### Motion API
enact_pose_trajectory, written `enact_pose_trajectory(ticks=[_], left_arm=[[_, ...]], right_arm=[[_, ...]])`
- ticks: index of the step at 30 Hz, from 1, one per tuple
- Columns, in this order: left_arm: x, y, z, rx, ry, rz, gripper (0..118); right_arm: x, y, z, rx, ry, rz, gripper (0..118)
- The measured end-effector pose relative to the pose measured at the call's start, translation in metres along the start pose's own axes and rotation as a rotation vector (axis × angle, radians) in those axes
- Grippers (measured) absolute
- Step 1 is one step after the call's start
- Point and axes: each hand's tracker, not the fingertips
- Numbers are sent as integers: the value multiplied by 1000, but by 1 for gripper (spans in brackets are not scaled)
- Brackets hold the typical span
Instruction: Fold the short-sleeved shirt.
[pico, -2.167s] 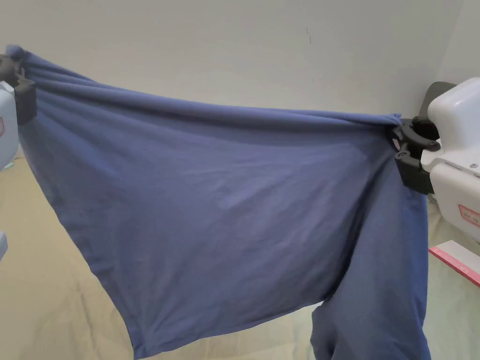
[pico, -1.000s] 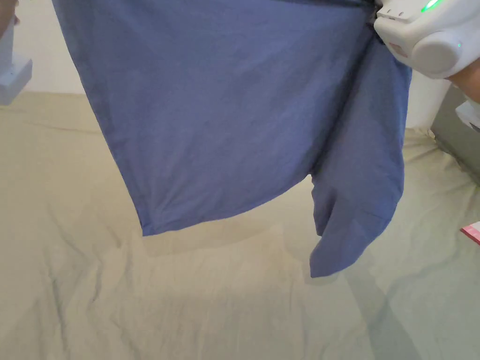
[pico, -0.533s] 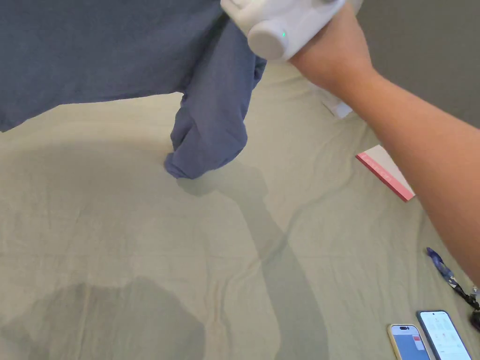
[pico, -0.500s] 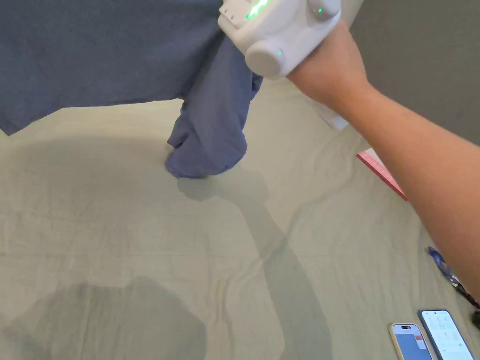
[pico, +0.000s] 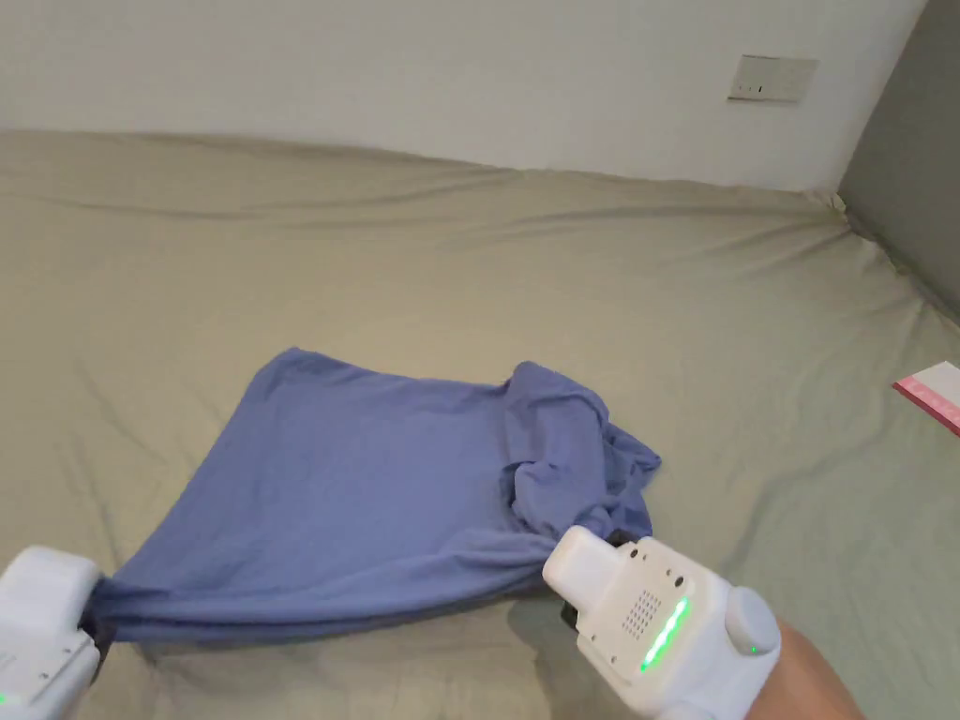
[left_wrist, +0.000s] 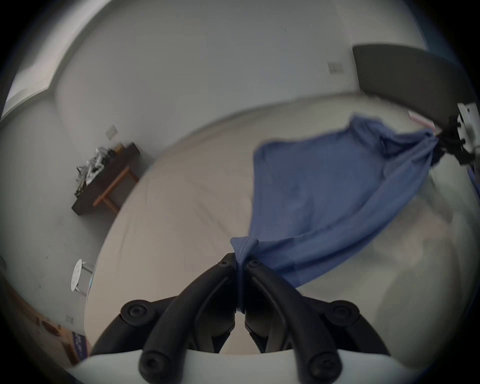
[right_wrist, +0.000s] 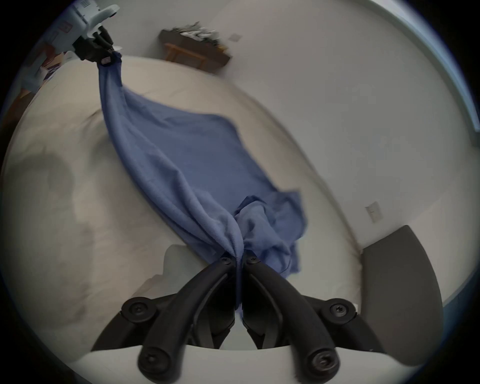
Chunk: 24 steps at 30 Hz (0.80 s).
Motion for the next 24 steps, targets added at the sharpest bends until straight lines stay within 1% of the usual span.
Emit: enact_pose_trajectory(ticks=[2,4,8,11,15,18,21,23,24], left_arm=[[7,-34,14,-54,-17,-72,2],[8,-65,23,-97,-29,-135,2],[13,-99,60,-159,-47,-220,2],[16,-121,83,-187,-65,-275,2],[21,-142,108,-237,-118,-277,2],[26,-150,120,-257,-152,-264,2],[28,-151,125,-257,-173,-208,2],[29,-148,123,-243,-180,-174,2],[28,-145,121,-232,-180,-156,8]], right_arm=[[-31,-13,11,-30,49,28,4],[-60,-22,26,-46,74,38,4],[-101,-34,54,-58,116,73,4],[-124,-38,74,-72,153,63,4],[-153,-46,100,-120,174,65,4],[-166,-51,123,-135,207,52,4],[-174,-59,137,-140,202,41,4],[-174,-59,137,-148,178,35,5],[-168,-56,140,-149,164,13,9]])
